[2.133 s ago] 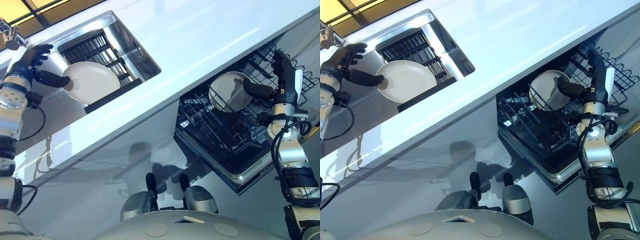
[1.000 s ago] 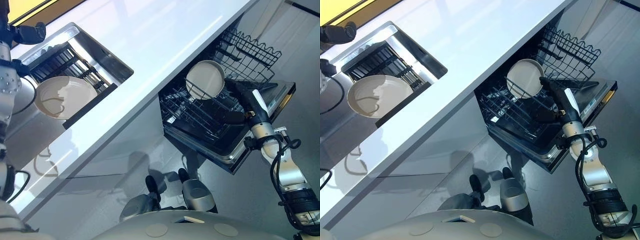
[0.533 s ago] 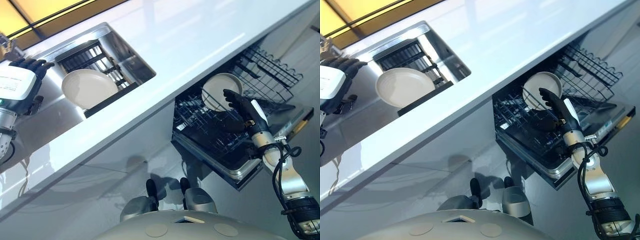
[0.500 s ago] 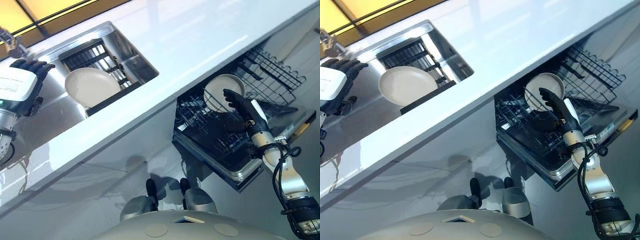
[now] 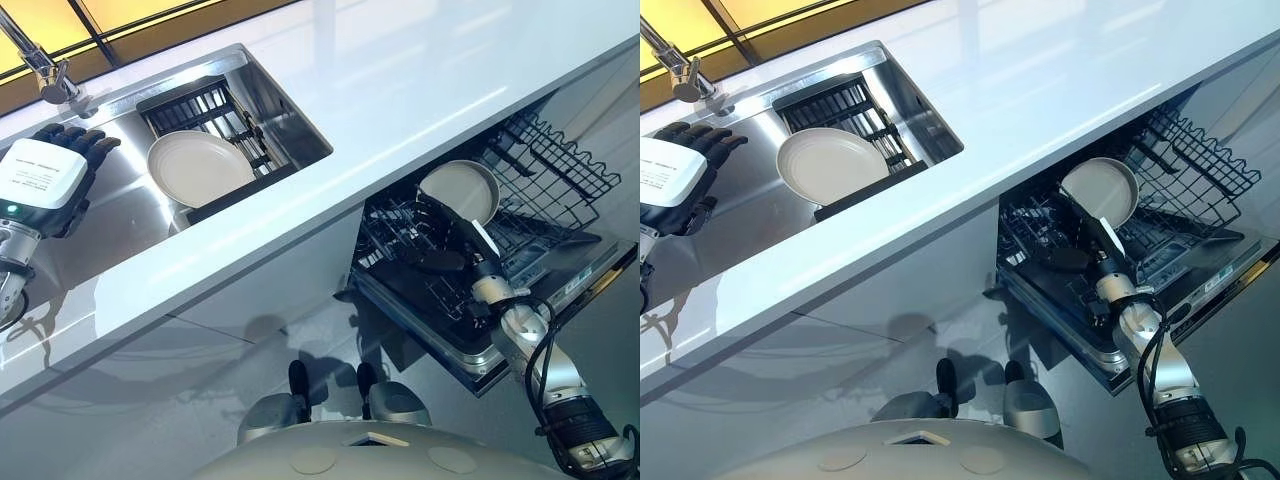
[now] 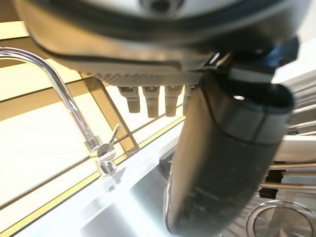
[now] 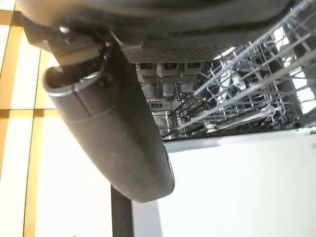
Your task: Pick up plates and place into dishwasher.
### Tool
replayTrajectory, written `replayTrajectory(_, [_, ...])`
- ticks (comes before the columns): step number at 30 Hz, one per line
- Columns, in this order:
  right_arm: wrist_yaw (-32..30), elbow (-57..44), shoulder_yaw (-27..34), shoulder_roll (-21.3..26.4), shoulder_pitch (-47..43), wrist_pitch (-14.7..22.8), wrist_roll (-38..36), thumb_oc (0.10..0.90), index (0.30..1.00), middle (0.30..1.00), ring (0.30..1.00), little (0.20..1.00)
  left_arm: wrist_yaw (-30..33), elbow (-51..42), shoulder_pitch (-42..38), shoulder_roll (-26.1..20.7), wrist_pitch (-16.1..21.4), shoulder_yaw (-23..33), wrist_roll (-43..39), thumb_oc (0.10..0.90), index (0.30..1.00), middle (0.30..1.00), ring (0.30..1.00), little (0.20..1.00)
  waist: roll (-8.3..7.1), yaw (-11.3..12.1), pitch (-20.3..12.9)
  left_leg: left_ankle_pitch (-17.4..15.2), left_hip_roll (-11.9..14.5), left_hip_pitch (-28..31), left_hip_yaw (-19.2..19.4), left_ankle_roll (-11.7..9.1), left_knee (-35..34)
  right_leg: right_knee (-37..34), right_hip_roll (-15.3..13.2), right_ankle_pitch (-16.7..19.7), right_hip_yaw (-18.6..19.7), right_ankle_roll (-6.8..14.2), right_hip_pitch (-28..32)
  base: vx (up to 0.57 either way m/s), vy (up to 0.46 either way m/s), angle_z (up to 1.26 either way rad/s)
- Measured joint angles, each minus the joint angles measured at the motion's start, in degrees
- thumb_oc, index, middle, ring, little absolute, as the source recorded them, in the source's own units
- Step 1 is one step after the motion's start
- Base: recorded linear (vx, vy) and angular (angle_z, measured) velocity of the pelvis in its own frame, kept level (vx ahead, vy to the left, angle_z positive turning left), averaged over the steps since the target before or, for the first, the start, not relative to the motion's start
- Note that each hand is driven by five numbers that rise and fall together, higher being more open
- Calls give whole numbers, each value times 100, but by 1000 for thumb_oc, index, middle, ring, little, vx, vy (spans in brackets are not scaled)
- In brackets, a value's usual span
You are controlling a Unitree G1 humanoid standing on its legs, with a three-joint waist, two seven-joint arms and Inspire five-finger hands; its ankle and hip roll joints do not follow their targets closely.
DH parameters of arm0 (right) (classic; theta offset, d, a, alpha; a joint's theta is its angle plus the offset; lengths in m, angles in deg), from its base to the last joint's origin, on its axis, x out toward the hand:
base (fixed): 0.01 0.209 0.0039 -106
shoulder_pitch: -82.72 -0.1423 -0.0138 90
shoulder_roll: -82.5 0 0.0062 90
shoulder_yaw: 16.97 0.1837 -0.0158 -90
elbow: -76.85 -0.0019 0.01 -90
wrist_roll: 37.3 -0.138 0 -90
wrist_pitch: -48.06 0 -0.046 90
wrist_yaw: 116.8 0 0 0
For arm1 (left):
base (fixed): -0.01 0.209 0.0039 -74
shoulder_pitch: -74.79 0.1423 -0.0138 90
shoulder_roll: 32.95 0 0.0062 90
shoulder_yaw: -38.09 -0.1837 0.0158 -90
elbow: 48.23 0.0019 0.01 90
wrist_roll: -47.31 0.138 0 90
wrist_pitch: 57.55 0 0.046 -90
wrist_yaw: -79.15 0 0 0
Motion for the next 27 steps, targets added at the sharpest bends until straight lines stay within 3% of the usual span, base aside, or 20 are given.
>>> replayTrajectory(4, [-7,5,-13,-114,-1,128,5,800,900,900,900,900,125,-45,-190,39,-64,-75,-81,800,900,900,900,900,-45,-60,-44,-2,5,5,17,-3,0,-1,4,0,7,0,-2,0,0,-1])
replayTrajectory(14, [-44,26,-23,-112,8,153,2,800,900,900,900,900,186,-147,-781,228,-312,-867,-81,800,900,900,900,900,-76,-244,-109,-12,23,47,95,-17,0,11,14,3,55,2,-8,12,-2,-4])
replayTrajectory(27, [-117,123,-68,-110,8,157,-9,800,900,900,900,900,-690,-217,-1189,229,-318,-1693,99,800,900,900,900,900,-75,-380,-108,-12,33,80,238,9,0,13,23,7,183,-1,-37,6,1,-5])
